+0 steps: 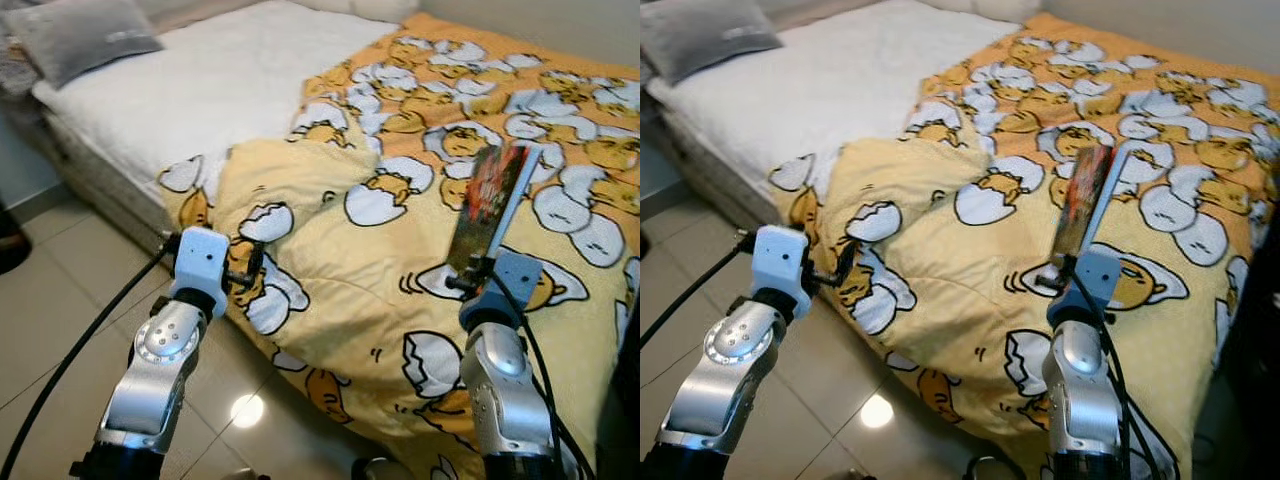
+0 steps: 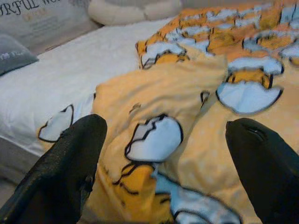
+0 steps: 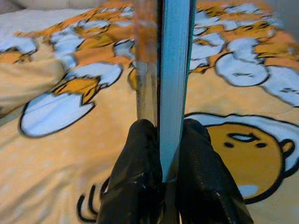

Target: Clean up the room

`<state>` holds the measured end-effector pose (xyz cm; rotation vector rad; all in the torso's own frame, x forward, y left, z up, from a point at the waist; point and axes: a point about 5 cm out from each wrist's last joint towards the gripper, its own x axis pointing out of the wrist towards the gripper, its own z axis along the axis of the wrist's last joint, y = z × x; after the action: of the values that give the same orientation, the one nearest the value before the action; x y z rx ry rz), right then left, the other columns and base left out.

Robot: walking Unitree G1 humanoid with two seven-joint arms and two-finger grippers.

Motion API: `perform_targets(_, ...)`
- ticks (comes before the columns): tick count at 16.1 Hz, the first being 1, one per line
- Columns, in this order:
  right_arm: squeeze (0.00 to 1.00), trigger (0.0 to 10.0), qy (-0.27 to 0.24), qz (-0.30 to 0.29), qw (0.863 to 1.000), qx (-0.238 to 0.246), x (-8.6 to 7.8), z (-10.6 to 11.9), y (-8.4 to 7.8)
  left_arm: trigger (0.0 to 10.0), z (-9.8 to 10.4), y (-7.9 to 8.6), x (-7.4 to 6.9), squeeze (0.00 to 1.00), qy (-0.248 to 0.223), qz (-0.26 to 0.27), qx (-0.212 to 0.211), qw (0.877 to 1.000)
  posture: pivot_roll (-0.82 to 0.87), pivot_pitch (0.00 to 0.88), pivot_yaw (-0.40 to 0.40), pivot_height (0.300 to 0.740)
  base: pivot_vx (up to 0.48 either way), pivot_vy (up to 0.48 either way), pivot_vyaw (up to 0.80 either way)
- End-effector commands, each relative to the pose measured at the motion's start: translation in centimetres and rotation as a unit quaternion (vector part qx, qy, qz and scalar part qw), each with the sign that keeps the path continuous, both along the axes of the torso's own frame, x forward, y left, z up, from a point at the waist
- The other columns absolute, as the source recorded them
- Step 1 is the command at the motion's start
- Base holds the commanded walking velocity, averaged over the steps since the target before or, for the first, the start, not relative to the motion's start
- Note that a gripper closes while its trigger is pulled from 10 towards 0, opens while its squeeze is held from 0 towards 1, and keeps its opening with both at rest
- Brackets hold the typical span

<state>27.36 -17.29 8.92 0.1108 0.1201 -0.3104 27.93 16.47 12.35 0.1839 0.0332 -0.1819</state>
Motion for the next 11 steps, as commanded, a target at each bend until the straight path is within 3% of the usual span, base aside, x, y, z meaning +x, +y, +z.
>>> perform_targets(1,0.00,10.0,-0.025,0.004,1.000,0.005,0.4,1.0,0.2,10.0,-0.2,0.1,0.2,0.00,0.006,0.009,-0.024,1.000,0.05,0.000,-0.005,0.740,0.000,0.000,-0.80)
perform_targets(2,0.00,10.0,-0.026,0.002,1.000,0.009,0.4,1.0,0.2,10.0,-0.1,0.1,0.4,0.00,-0.003,0.015,-0.040,0.999,0.05,0.000,-0.005,0.740,0.000,0.000,-0.80)
perform_targets(3,0.00,10.0,-0.022,-0.004,1.000,0.011,0.4,0.9,0.2,10.0,0.4,0.4,0.7,0.00,-0.044,0.054,-0.053,0.996,0.05,0.000,-0.003,0.740,0.000,0.000,-0.80)
perform_targets(4,0.00,10.0,-0.016,-0.006,1.000,0.008,0.4,0.8,0.2,10.0,0.6,0.6,0.8,0.05,-0.071,0.085,-0.042,0.993,0.05,0.000,0.000,0.740,0.000,0.000,-0.80)
perform_targets(7,0.00,10.0,-0.011,-0.008,1.000,0.011,0.5,0.7,0.1,10.0,0.2,0.8,0.8,0.00,-0.055,0.082,-0.036,0.994,0.04,0.000,0.002,0.740,0.000,0.000,-0.80)
perform_targets(9,0.00,10.0,-0.008,-0.010,1.000,0.019,0.6,0.7,0.0,10.0,-0.3,1.0,0.9,0.00,-0.012,0.039,-0.039,0.998,0.04,0.000,0.000,0.740,0.000,0.000,-0.80)
perform_targets(11,0.00,10.0,0.005,-0.030,0.999,0.034,0.5,0.2,-0.2,10.0,-0.7,1.2,0.9,0.00,0.002,0.027,-0.017,1.000,0.05,0.000,-0.006,0.740,0.000,0.000,-0.80)
